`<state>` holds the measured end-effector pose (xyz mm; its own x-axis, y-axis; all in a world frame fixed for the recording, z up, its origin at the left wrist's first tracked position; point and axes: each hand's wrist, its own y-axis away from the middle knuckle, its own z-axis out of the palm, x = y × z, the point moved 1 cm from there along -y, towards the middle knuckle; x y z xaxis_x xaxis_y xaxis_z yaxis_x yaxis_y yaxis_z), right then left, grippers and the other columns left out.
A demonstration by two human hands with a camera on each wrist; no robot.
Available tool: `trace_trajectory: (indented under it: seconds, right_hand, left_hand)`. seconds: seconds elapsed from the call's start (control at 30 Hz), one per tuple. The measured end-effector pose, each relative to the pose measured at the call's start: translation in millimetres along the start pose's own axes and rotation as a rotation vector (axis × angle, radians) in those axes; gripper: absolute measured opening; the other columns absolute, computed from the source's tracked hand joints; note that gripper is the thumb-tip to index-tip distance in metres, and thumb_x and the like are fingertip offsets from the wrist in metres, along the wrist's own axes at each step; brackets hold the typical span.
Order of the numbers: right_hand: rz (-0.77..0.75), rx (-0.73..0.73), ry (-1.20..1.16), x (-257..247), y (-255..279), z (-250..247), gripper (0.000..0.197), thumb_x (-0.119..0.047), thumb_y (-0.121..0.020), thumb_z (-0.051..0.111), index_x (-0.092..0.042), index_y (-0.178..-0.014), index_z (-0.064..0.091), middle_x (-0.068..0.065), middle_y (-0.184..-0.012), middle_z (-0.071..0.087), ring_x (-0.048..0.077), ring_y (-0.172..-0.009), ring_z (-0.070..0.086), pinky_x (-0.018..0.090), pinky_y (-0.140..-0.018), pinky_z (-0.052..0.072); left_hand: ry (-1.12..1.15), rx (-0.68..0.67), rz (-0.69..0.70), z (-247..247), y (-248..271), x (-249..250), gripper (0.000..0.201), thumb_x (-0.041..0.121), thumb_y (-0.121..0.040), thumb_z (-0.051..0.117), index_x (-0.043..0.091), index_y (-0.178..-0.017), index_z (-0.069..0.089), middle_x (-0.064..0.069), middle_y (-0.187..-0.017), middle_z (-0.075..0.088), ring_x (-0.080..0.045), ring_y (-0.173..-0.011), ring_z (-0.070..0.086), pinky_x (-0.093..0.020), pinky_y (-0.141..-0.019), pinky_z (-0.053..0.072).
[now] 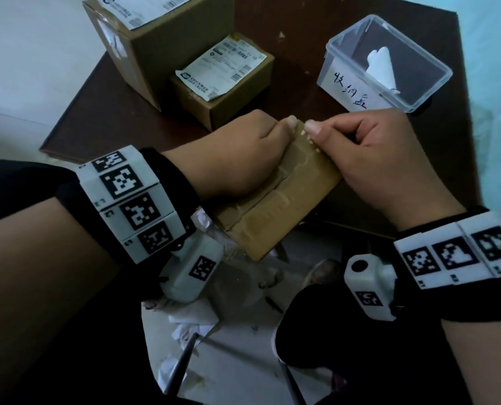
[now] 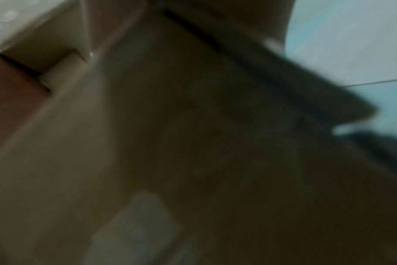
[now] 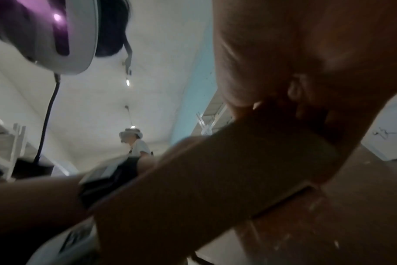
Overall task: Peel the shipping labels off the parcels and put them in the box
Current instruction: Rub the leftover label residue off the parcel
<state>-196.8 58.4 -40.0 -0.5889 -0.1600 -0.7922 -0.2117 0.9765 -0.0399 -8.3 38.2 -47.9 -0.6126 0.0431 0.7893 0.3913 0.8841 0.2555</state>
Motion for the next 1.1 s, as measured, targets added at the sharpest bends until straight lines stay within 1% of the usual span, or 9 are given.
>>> trace_trajectory:
  seconds: [0.1, 0.2, 0.3, 0.43, 0.53, 0.67, 0.77, 0.97, 1.1]
  right_hand:
    - [-0.041, 0.052, 0.045, 0.7, -0.5, 5.8, 0.022, -0.037, -0.107, 0.066, -0.038, -0.087, 0.077, -0.004, -0.084, 0.078, 0.013, -0.084, 0.073, 0.033, -0.076, 0.058]
    - [-0.052, -0.041, -0.010, 1.7, -3.4, 1.8, 0.019, -0.026, -0.108, 0.066, -0.043, -0.102, 0.074, -0.023, -0.095, 0.076, -0.002, -0.097, 0.074, 0.017, -0.083, 0.059]
    - [-0.053, -0.072, -0.038, 3.0, -2.7, 0.9, 0.020, -0.023, -0.108, 0.065, -0.040, -0.113, 0.074, -0.027, -0.103, 0.075, -0.006, -0.104, 0.072, 0.018, -0.090, 0.059]
    - [-0.104, 0.105, 0.104, 1.4, 1.5, 8.3, 0.015, -0.035, -0.107, 0.066, -0.034, -0.099, 0.079, -0.015, -0.087, 0.077, 0.006, -0.083, 0.072, 0.025, -0.072, 0.057]
    - [-0.106, 0.164, 0.159, 2.8, 1.4, 9.5, 0.025, -0.040, -0.107, 0.066, -0.025, -0.097, 0.082, -0.008, -0.082, 0.076, 0.010, -0.078, 0.070, 0.028, -0.068, 0.055]
    - [-0.121, -0.024, 0.129, 5.3, -1.7, 3.1, 0.018, -0.028, -0.110, 0.062, -0.024, -0.115, 0.080, -0.013, -0.099, 0.078, 0.004, -0.095, 0.073, 0.030, -0.083, 0.059]
    - [-0.113, -0.087, 0.120, 9.1, -2.4, 2.2, 0.022, -0.023, -0.110, 0.061, -0.024, -0.125, 0.077, -0.012, -0.108, 0.078, 0.005, -0.103, 0.073, 0.037, -0.090, 0.060]
    - [-0.143, 0.159, 0.146, 3.9, 0.2, 11.1, 0.020, -0.035, -0.107, 0.065, -0.024, -0.103, 0.081, -0.010, -0.087, 0.077, 0.006, -0.083, 0.072, 0.026, -0.073, 0.057]
    - [-0.088, -0.012, 0.033, 2.9, -4.2, 3.6, 0.015, -0.025, -0.106, 0.068, -0.038, -0.110, 0.075, -0.028, -0.097, 0.073, -0.007, -0.100, 0.072, 0.016, -0.088, 0.058]
  left_hand:
    - [-0.033, 0.013, -0.005, 1.0, -1.4, 0.6, 0.053, 0.041, -0.115, 0.031, 0.012, -0.080, 0.059, -0.002, -0.063, 0.048, -0.006, -0.046, 0.043, -0.020, -0.052, 0.039]
    - [-0.052, 0.009, -0.033, -1.4, -1.9, -0.2, 0.053, 0.043, -0.114, 0.031, 0.012, -0.084, 0.061, -0.001, -0.063, 0.048, -0.006, -0.048, 0.042, -0.027, -0.056, 0.040]
    - [-0.050, 0.022, -0.035, -4.5, -1.2, -0.2, 0.052, 0.043, -0.114, 0.030, 0.013, -0.082, 0.058, -0.001, -0.063, 0.047, -0.005, -0.046, 0.041, -0.028, -0.057, 0.038]
    - [-0.100, 0.082, -0.023, 5.6, 3.1, 1.4, 0.050, 0.037, -0.115, 0.031, 0.020, -0.071, 0.046, 0.003, -0.064, 0.043, -0.009, -0.052, 0.041, -0.022, -0.052, 0.033]
    - [-0.132, 0.170, -0.030, 12.6, 4.7, 0.7, 0.051, 0.034, -0.114, 0.036, 0.020, -0.065, 0.042, 0.005, -0.059, 0.039, -0.010, -0.050, 0.036, -0.016, -0.048, 0.035]
    - [-0.105, 0.017, -0.011, 2.8, 1.3, 2.1, 0.052, 0.038, -0.115, 0.029, 0.017, -0.073, 0.051, 0.000, -0.063, 0.047, -0.007, -0.049, 0.042, -0.025, -0.055, 0.038]
    - [-0.085, 0.005, -0.019, -3.3, 0.4, -0.4, 0.054, 0.042, -0.115, 0.029, 0.013, -0.080, 0.058, -0.001, -0.062, 0.049, -0.004, -0.046, 0.043, -0.024, -0.055, 0.039]
    - [-0.160, 0.110, -0.003, 9.8, 2.9, 3.3, 0.050, 0.035, -0.116, 0.029, 0.019, -0.071, 0.046, 0.002, -0.063, 0.044, -0.010, -0.051, 0.040, -0.020, -0.048, 0.034]
    - [-0.113, 0.054, 0.016, 3.6, 0.2, 2.5, 0.054, 0.040, -0.115, 0.028, 0.012, -0.080, 0.058, -0.002, -0.064, 0.051, -0.010, -0.052, 0.045, -0.024, -0.053, 0.038]
